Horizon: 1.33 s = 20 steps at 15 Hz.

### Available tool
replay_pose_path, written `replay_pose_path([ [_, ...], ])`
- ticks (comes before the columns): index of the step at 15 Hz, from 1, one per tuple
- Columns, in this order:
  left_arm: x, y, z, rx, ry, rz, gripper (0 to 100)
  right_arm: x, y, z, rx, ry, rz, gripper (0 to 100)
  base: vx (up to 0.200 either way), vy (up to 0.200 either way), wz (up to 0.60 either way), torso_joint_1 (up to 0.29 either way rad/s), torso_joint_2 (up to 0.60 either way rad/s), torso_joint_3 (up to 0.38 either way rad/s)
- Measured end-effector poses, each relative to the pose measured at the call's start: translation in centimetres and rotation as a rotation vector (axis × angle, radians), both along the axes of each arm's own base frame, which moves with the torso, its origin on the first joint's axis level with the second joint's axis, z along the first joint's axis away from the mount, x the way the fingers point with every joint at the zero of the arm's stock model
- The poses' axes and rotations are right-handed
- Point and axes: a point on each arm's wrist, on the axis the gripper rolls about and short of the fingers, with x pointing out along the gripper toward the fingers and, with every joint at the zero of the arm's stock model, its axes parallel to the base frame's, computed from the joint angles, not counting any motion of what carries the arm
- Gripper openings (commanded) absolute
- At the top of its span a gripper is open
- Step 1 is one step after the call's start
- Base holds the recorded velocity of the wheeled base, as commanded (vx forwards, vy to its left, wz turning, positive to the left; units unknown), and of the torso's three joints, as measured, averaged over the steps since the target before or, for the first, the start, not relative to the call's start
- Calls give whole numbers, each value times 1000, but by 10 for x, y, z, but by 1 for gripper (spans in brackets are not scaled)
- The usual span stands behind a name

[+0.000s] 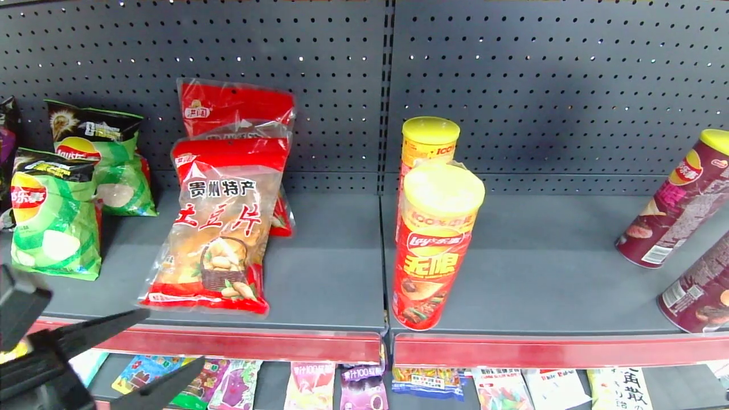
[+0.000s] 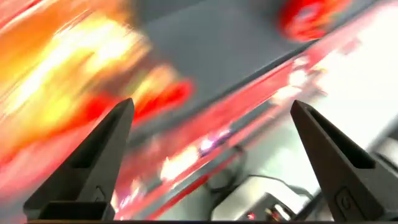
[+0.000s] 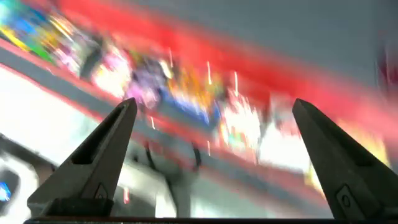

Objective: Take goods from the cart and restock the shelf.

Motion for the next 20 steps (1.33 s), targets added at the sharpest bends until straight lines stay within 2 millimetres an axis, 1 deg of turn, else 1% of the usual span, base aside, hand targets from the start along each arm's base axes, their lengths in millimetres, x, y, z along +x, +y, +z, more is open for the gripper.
replay_pose_path([
  [2, -41, 21, -16, 32, 43, 203, 100, -13, -3, 4, 12, -35, -130, 100, 0, 0, 0, 0, 0, 0],
  [4, -78, 38, -38, 82, 96, 363, 100, -21, -4, 0, 13, -68, -220, 100, 0, 0, 0, 0, 0, 0],
  [5, -93, 45, -48, 95, 104, 440, 100, -24, -4, -5, 10, -74, -260, 100, 0, 0, 0, 0, 0, 0],
  [6, -104, 48, -55, 84, 84, 517, 100, -26, -4, -11, 9, -81, -281, 100, 0, 0, 0, 0, 0, 0],
  [8, -117, 51, -62, 58, 19, 605, 100, -33, -4, -26, 24, -122, -269, 100, 0, 0, 0, 0, 0, 0],
  [10, -120, 51, -62, 24, -62, 620, 100, -39, -3, -35, 51, -203, -235, 100, 0, 0, 0, 0, 0, 0],
  [11, -119, 50, -58, 2, -127, 568, 100, -42, -3, -39, 77, -232, -273, 100, 0, 0, 0, 0, 0, 0],
  [13, -117, 45, -56, -10, -227, 361, 100, -44, -5, -43, 101, -263, -353, 100, 0, 0, 0, 0, 0, 0],
  [14, -115, 42, -62, 20, -232, 272, 100, -44, -5, -43, 110, -293, -353, 100, 0, 0, 0, 0, 0, 0],
  [15, -113, 42, -66, 33, -250, 256, 100, -42, -4, -42, 128, -336, -334, 100, 0, 0, 0, 0, 0, 0],
  [16, -111, 42, -71, 41, -255, 284, 100, -40, -3, -39, 154, -409, -278, 100, 0, 0, 0, 0, 0, 0],
  [17, -110, 44, -73, 37, -252, 374, 100, -37, -1, -43, 170, -424, -196, 100, 0, 0, 0, 0, 0, 0],
  [18, -109, 46, -75, 26, -238, 491, 100, -36, -1, -46, 172, -427, -166, 100, 0, 0, 0, 0, 0, 0],
  [19, -109, 48, -76, 2, -236, 575, 100, -35, -1, -48, 167, -418, -177, 100, 0, 0, 0, 0, 0, 0],
  [20, -108, 49, -76, -30, -232, 640, 100, -34, -2, -49, 155, -424, -234, 100, 0, 0, 0, 0, 0, 0],
])
